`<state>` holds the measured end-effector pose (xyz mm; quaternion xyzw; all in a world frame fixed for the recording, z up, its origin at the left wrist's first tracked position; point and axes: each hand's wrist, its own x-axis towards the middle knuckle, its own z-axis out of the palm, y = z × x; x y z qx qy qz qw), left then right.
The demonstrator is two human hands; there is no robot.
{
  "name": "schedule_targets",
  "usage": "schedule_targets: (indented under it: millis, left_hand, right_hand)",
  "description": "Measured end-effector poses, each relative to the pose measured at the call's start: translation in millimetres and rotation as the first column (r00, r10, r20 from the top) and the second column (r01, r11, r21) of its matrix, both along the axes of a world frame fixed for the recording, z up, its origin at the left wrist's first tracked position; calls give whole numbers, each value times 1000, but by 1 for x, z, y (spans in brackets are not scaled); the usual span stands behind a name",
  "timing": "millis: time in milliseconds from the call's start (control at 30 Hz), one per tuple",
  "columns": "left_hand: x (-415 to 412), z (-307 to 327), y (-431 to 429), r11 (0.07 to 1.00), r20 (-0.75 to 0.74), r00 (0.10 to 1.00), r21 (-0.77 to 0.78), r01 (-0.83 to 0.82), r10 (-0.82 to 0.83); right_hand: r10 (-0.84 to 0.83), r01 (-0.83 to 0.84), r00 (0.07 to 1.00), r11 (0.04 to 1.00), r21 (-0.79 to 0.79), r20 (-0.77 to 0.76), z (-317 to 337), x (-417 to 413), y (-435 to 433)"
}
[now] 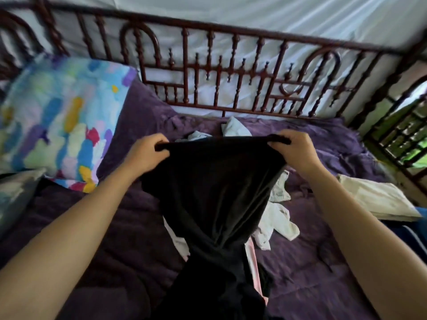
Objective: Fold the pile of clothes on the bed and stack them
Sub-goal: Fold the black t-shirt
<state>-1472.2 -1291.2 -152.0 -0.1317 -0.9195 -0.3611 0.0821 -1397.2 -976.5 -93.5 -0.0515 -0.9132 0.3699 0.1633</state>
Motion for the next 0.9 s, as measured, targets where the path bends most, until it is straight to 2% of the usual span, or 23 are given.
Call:
schedule_targets:
  millis: [67,167,267,333,400,467,567,667,767,833,900]
  left_hand:
    - [-3,61,-9,996,-197,976,20,-92,94]
    - [1,131,-23,983,-423,887,50,-178,182]
    - [12,169,-36,964,-536,805,67,-257,252]
    - [22,173,-43,948,-571,766,74,-310,295]
    - [32,160,-51,948,-564,774,56,-313,288]
    - [41,136,-59,947,-482,824,40,-319,298]
    - [64,83,-69,929,-397,869,-91,-357,295]
    - [103,8,-77,931,-300,926,-210,-299,229]
    - [143,-67,-93,913,-130,953,-277,-299,273]
    - [168,-97,-98,886,85,924,-329,-327,373]
    - [184,-117,-102,861,189,888,-392,-323,419]
  right_hand:
    - [-49,40,984,998,-57,-172,39,-10,-13]
    - [-119,83,924,990,-113,-364,94,-15,-30]
    - [-124,70,863,989,-126,-490,127,-12,-48]
    - [-74,12,870,991,-130,-487,130,-5,-58]
    - [0,-39,926,995,-94,-378,115,4,-64]
    - [73,-91,977,993,-81,-203,85,10,-66]
    - [142,-139,988,989,-51,66,17,24,-71]
    - [225,-219,924,974,-53,309,-61,55,-74]
    - [324,-323,777,941,-99,539,-131,90,-76]
    - [300,-317,722,944,-88,623,-158,110,-82]
    - [248,-287,744,957,-38,620,-167,123,-91]
